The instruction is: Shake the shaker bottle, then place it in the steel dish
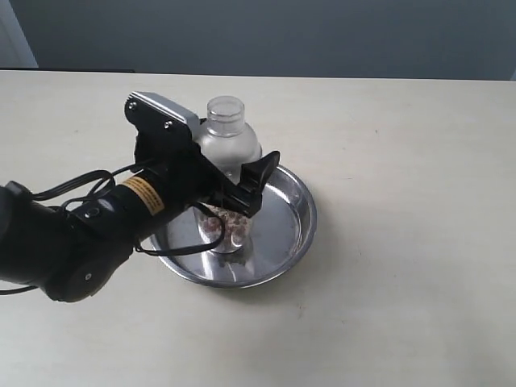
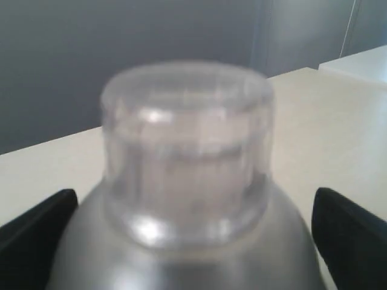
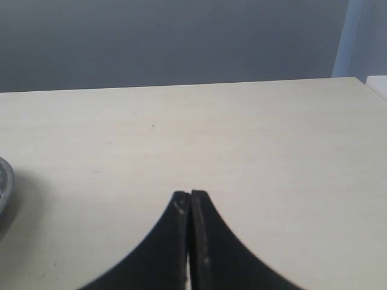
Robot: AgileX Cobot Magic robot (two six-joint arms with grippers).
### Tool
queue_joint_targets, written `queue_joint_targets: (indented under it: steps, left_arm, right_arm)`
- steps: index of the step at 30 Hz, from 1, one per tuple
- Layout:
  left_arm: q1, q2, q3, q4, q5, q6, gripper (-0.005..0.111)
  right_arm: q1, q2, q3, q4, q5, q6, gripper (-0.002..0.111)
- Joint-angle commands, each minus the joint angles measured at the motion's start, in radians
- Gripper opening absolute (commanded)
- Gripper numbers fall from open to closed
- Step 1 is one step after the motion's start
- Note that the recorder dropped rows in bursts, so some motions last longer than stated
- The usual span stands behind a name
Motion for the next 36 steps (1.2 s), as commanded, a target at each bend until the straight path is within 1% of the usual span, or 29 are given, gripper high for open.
queue_joint_targets:
  steps: [1,5,7,9,12,13,14,15,16,17,19,20,21,24,26,28,31,32,33,36]
  left_arm:
    - [0.002,-0.063,0.003,-0.038,0.009,0.057,0.097]
    - [0.002,-0.148,0.003,-0.085,0.058,0.135,0.097]
    - [0.002,-0.199,0.003,-0.105,0.096,0.174,0.094]
    - [0.002,-0.235,0.003,-0.112,0.117,0.194,0.087]
    - [0.002,-0.306,0.003,-0.112,0.155,0.221,0.064]
    - [0.002,-0.360,0.003,-0.112,0.177,0.228,0.045]
    - [0.002,-0.400,0.003,-0.115,0.198,0.244,0.032]
    - [0.002,-0.454,0.003,-0.143,0.218,0.281,0.016]
    - [0.002,-0.497,0.003,-0.165,0.234,0.319,0.004]
    - [0.002,-0.557,0.003,-0.203,0.264,0.378,0.001]
    - [0.002,-0.668,0.003,-0.317,0.330,0.453,0.001]
    - [0.002,-0.721,0.003,-0.368,0.373,0.463,0.001]
    - [0.002,-0.778,0.003,-0.424,0.425,0.513,0.001]
    - [0.002,-0.850,0.003,-0.471,0.499,0.612,0.001]
    - [0.002,-0.886,0.003,-0.474,0.550,0.715,0.001]
    - [0.002,-0.925,0.003,-0.522,0.625,0.812,0.001]
    - [0.002,-0.948,0.003,-0.653,0.666,0.817,0.001]
    - [0.002,-0.953,0.003,-0.671,0.674,0.823,0.001]
    - [0.002,-0.961,0.008,-0.671,0.685,0.829,0.001]
    - [0.002,-0.990,0.050,-0.663,0.641,0.856,0.001]
  right_arm:
    - [0.004,-0.004,0.002,-0.002,-0.012,-0.002,-0.001]
    - [0.004,-0.004,0.002,-0.002,-0.012,-0.002,-0.001]
    - [0.004,-0.004,0.002,-0.002,-0.012,-0.002,-0.001]
    - [0.004,-0.004,0.002,-0.002,-0.012,-0.002,-0.001]
    - [0.004,-0.004,0.002,-0.002,-0.012,-0.002,-0.001]
    - [0.004,-0.004,0.002,-0.002,-0.012,-0.002,-0.001]
    - [0.004,-0.004,0.002,-0.002,-0.012,-0.002,-0.001]
    - [0.004,-0.004,0.002,-0.002,-0.012,-0.002,-0.001]
    - [0.004,-0.004,0.002,-0.002,-0.012,-0.002,-0.001]
    - [0.004,-0.004,0.002,-0.002,-0.012,-0.002,-0.001]
    - [0.004,-0.004,0.002,-0.002,-0.012,-0.002,-0.001]
    - [0.004,-0.004,0.002,-0.002,-0.012,-0.002,-0.001]
    - [0.004,-0.004,0.002,-0.002,-0.012,-0.002,-0.001]
    - [0.004,-0.004,0.002,-0.002,-0.012,-0.002,-0.001]
    - [0.004,-0.004,0.002,-0.002,-0.012,-0.002,-0.001]
    - [0.004,-0.004,0.002,-0.002,-0.012,-0.002,-0.001]
    - [0.004,-0.004,0.002,-0.002,-0.012,-0.002,-0.001]
    - [0.004,-0.004,0.002,-0.002,-0.012,-0.002,-0.001]
    - [0.004,-0.004,0.002,-0.002,-0.012,-0.002,-0.001]
    - [0.004,-0.004,0.002,-0.002,-0.012,-0.002,-0.001]
